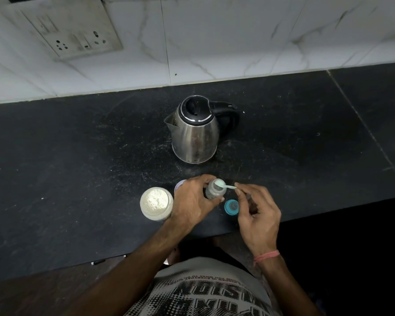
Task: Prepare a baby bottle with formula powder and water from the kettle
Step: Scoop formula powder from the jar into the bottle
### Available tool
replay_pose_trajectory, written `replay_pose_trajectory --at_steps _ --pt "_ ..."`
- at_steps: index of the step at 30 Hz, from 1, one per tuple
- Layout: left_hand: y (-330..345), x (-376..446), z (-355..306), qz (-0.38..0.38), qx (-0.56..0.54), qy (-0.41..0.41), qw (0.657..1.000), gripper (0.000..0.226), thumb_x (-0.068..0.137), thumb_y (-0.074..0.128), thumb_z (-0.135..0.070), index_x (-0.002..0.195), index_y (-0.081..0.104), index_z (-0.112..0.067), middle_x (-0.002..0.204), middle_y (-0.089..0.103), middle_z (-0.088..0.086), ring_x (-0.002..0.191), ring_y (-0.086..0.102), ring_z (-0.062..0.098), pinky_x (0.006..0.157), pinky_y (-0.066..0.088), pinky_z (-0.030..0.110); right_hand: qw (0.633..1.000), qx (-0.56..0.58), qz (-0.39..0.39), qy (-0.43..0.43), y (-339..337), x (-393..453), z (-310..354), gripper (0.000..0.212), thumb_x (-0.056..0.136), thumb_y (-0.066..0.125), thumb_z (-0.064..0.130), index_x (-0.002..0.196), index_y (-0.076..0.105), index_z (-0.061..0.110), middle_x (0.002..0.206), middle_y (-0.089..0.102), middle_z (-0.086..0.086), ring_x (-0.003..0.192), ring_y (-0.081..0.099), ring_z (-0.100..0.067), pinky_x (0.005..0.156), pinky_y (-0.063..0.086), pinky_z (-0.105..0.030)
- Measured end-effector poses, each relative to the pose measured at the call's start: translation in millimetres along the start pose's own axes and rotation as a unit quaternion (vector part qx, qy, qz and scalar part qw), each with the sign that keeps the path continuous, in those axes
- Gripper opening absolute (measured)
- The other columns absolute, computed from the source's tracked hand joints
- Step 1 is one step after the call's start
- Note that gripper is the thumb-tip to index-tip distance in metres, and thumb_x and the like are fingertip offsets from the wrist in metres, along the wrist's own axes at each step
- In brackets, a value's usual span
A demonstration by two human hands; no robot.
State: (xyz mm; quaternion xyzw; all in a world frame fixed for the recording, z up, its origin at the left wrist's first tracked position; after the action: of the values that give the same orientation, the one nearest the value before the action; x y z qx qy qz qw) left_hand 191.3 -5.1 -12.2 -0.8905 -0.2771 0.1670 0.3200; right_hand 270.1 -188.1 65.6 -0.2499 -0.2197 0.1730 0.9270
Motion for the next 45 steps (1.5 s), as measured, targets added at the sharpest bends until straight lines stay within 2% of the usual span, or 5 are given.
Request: replay_pose_trajectory --at_steps 15,21,27,38,45 --pt "-0.9 -2.8 1.2 -0.015 0.010 -0.002 1.000 0.052 0.081 0.099 -0.045 0.128 0.077 -0.037 0.113 0.082 -0.019 0.105 0.075 0.000 0.098 0.063 0.039 0.998 0.021 0.016 0.061 2.4 0.8 -10.2 0.019 0.098 0.081 0.002 0.111 0.084 0.016 0.106 0.075 0.005 0.064 0.063 -0.009 0.065 0.048 -0.012" --pt "-7.8 -5.2 -12.3 -0.019 0.063 0.002 0.998 0.110 0.079 0.100 -0.047 0.172 0.046 -0.027 0.149 0.073 -0.003 0.136 0.068 0.017 0.114 0.054 0.043 0.964 0.159 -0.049 0.209 7.4 -12.3 -40.3 0.014 0.103 0.079 0.022 0.114 0.083 0.029 0.083 0.068 -0.007 0.060 0.055 -0.039 0.069 0.059 -0.053" --pt "-60.1 -23.8 -21.5 -0.088 0.050 0.027 0.995 0.107 0.078 0.103 -0.045 0.170 0.051 -0.023 0.135 0.075 0.000 0.118 0.059 0.017 0.097 0.055 0.038 0.944 0.219 -0.067 0.236 4.9 -9.6 -29.2 0.013 0.104 0.077 0.018 0.116 0.083 0.022 0.059 0.052 -0.015 0.052 0.050 -0.022 0.075 0.056 -0.047" --pt "-117.0 -75.8 75.6 -0.098 0.079 -0.073 0.989 0.109 0.062 0.105 -0.064 0.157 0.064 -0.029 0.148 0.072 -0.011 0.136 0.058 0.020 0.109 0.057 0.048 0.984 0.147 0.066 0.079 47.5 -1.2 40.9 0.016 0.100 0.081 0.012 0.111 0.084 0.023 0.095 0.071 0.010 0.061 0.049 -0.006 0.065 0.045 -0.019" --pt "-112.7 -78.8 88.4 -0.122 -0.001 -0.098 0.988 0.129 0.063 0.100 -0.067 0.172 0.047 -0.023 0.144 0.074 -0.019 0.131 0.063 0.020 0.104 0.056 0.042 0.976 0.028 0.210 -0.049 123.1 -19.4 86.6 0.013 0.098 0.082 0.014 0.105 0.085 0.024 0.103 0.075 0.014 0.090 0.071 -0.005 0.079 0.057 -0.029"
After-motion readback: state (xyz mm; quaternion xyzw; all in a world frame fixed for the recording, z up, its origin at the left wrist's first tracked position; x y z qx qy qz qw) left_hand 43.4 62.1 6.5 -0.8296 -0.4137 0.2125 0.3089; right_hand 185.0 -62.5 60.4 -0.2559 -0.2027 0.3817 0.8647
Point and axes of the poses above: each hand's wrist, its own x-axis towards the middle knuckle, its own y-axis out of the palm, z = x × y, the point moved 9 cm from there along x, towards the middle knuckle
